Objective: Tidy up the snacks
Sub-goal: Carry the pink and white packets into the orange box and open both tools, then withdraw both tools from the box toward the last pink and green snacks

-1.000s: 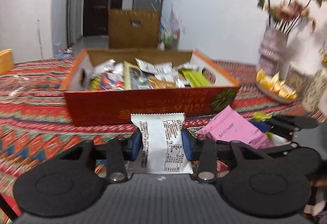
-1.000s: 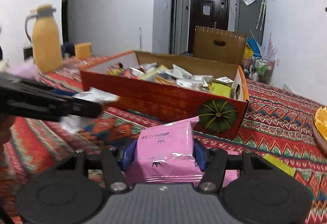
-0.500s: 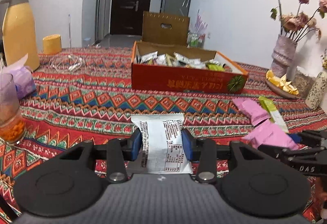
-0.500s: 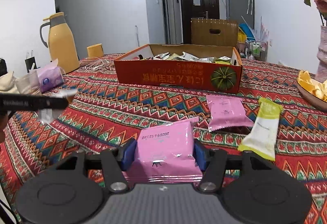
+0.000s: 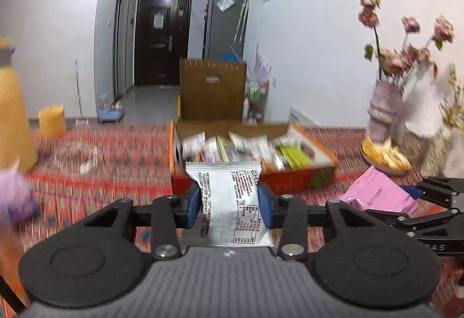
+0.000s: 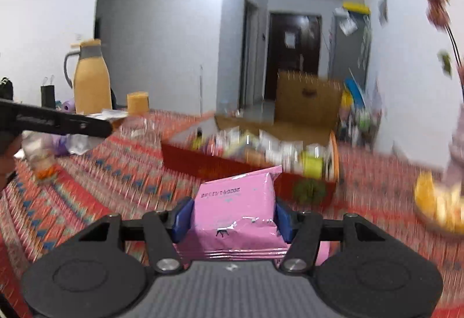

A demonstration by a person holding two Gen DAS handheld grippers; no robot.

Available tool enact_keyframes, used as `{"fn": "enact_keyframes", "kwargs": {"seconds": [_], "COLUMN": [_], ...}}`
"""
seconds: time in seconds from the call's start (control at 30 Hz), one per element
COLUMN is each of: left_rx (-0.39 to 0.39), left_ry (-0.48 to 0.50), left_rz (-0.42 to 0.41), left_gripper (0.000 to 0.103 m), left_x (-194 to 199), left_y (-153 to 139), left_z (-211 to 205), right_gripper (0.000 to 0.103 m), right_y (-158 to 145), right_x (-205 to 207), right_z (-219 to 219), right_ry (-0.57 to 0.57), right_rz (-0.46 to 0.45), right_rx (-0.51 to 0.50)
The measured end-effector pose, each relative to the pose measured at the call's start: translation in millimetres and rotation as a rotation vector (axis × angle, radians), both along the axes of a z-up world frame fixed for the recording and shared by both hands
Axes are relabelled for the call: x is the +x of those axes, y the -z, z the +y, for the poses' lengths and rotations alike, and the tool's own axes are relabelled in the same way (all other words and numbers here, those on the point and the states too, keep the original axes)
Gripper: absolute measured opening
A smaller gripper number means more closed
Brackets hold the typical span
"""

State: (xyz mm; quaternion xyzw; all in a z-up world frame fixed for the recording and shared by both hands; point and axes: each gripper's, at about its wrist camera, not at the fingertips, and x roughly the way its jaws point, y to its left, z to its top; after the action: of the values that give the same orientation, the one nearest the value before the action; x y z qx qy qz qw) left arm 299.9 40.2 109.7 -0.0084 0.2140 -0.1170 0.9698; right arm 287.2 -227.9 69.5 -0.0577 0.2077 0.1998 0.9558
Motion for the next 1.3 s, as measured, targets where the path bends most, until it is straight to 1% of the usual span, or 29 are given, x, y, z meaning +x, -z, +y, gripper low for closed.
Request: {"fn": "enact_keyframes", "kwargs": {"seconds": [0.07,0.13,0.2,0.23,0.3,0.33,0.37,0.4,0.5,0.53,0.57,0.6,0.63,0.67,0.7,0.73,0.77,0.8,0.9,1.0,1.13,1.23,1.27,1.3], "left_rx": [0.019,0.029,0.020,0.011,-0.001,-0.026,-0.036,-0.037,-0.010,-0.009,-0.006,0.004,0.017,0.027,0.019,0.004,-0.002,0.006,0.048,0.068,0.028,0.024,0.024,0.024], "left_ry": [-0.017,-0.040,-0.066,-0.094,-0.094,-0.097,-0.093,-0.107,-0.165,-0.153,-0.142,-0.143,-0.148,-0.148,-0.127,-0.107,-0.104,-0.104,-0.079,-0.069,-0.103,-0.162,-0.163,-0.155], "left_rz": [-0.020,-0.024,-0.002,0.025,0.046,0.061,0.077,0.103,0.121,0.126,0.138,0.156,0.168,0.179,0.181,0.161,0.135,0.116,0.101,0.124,0.140,0.194,0.199,0.188], "left_gripper": [0.041,0.041,0.041,0.041,0.041,0.041,0.041,0.041,0.041,0.042,0.045,0.048,0.053,0.053,0.053,0.058,0.067,0.070,0.070,0.071,0.071,0.070,0.070,0.071], "left_x": [34,70,112,137,175,197,218,244,296,306,315,322,325,326,324,321,318,315,314,316,323,315,307,298], "left_y": [-11,-16,-15,-13,-8,-5,0,7,29,37,45,54,61,66,66,64,63,63,67,68,67,58,51,44], "left_z": [-2,-5,-8,-10,-15,-16,-17,-19,-25,-25,-24,-24,-23,-24,-24,-23,-24,-25,-35,-38,-32,-23,-19,-16], "right_gripper": [0.058,0.058,0.058,0.058,0.058,0.058,0.058,0.058,0.058,0.059,0.065,0.069,0.078,0.077,0.076,0.078,0.078,0.078,0.078,0.078,0.078,0.079,0.081,0.081], "right_y": [-16,-30,-34,-33,-29,-25,-19,-13,6,13,21,29,38,46,48,45,44,44,46,46,46,45,43,39], "right_x": [28,67,107,129,177,201,224,245,304,316,325,331,334,338,338,334,331,329,328,332,335,336,331,325], "right_z": [1,4,14,21,37,44,53,63,84,89,96,102,103,103,102,102,103,104,106,101,102,101,100,101], "right_ry": [-0.017,-0.021,-0.014,-0.009,-0.016,-0.015,-0.015,-0.009,-0.002,0.005,0.002,0.002,0.007,0.010,0.008,-0.007,-0.017,-0.017,-0.022,-0.005,0.007,0.007,0.019,0.044], "right_rz": [-0.029,-0.037,-0.027,-0.024,0.011,0.034,0.055,0.074,0.154,0.163,0.156,0.159,0.168,0.194,0.211,0.181,0.157,0.149,0.146,0.160,0.171,0.207,0.193,0.167], "right_rx": [0.005,0.015,-0.006,-0.024,-0.050,-0.052,-0.062,-0.072,-0.015,-0.003,-0.022,-0.045,-0.056,-0.046,-0.034,-0.018,-0.018,-0.027,-0.038,-0.011,-0.018,-0.022,-0.042,-0.074]}}
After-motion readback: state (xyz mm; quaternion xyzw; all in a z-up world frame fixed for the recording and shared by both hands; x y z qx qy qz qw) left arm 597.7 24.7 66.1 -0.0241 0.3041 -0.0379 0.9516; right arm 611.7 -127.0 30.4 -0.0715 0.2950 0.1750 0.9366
